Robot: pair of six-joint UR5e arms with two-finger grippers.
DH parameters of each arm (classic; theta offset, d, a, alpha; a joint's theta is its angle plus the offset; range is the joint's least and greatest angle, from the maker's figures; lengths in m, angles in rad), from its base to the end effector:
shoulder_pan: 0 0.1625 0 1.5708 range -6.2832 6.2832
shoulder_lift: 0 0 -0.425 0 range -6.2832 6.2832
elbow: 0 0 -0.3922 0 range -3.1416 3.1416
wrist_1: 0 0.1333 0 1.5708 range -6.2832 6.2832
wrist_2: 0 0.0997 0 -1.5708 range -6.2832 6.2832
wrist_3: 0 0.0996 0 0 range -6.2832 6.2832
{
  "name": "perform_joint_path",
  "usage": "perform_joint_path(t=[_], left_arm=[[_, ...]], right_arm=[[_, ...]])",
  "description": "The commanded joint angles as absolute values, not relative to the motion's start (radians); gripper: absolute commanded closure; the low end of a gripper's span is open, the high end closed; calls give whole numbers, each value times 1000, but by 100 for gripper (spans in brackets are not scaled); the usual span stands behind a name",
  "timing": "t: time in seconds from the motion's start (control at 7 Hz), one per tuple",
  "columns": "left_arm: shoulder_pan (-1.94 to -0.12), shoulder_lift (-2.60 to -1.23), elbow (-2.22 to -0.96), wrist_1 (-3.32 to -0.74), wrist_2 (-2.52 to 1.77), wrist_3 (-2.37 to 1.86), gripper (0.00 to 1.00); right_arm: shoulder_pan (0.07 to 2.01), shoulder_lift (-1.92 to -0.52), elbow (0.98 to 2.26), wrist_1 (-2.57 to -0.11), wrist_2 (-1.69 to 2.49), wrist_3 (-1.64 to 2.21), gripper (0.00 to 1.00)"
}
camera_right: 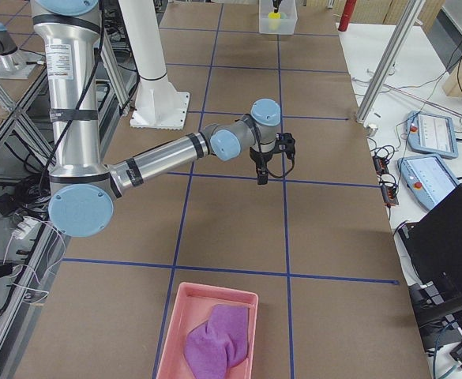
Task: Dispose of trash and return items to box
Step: 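Open the left gripper to release the cup while the right arm withdraws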
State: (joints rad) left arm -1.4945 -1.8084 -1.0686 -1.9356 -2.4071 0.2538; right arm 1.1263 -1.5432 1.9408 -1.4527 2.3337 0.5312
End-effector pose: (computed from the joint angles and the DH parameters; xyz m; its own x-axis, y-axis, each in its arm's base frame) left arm -0.0147 -0.5873 0.7346 0.6223 0.3702 -0.6897 -0.2398 0.9289 0.2822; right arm -0.1549 -0.4751 0.4489 0.6258 -0.1354 0.7681 0.0662 0.9905 0.1207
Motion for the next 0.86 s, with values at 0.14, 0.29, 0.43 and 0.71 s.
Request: perform_joint_path(t=[0.14, 0.29, 0.43, 0.71], left_arm=[[-1509, -1807, -1281, -1754, -2519, 238, 2], [-1509, -1799, -1463, -1560, -2482, 188, 2], [-1479, -1774, -1646, -1505, -2417, -48, 2], [-1346, -1743, -1869, -1497, -2405, -344, 2]], right_arm=[[1126, -1545, 1950, -1453, 2333, 541, 0], [1126, -1546, 1948, -1453, 2332, 541, 0], [1134, -1554, 1948, -1453, 2333, 534, 0], [1181, -1566, 1945, -1456, 2332, 531, 0]])
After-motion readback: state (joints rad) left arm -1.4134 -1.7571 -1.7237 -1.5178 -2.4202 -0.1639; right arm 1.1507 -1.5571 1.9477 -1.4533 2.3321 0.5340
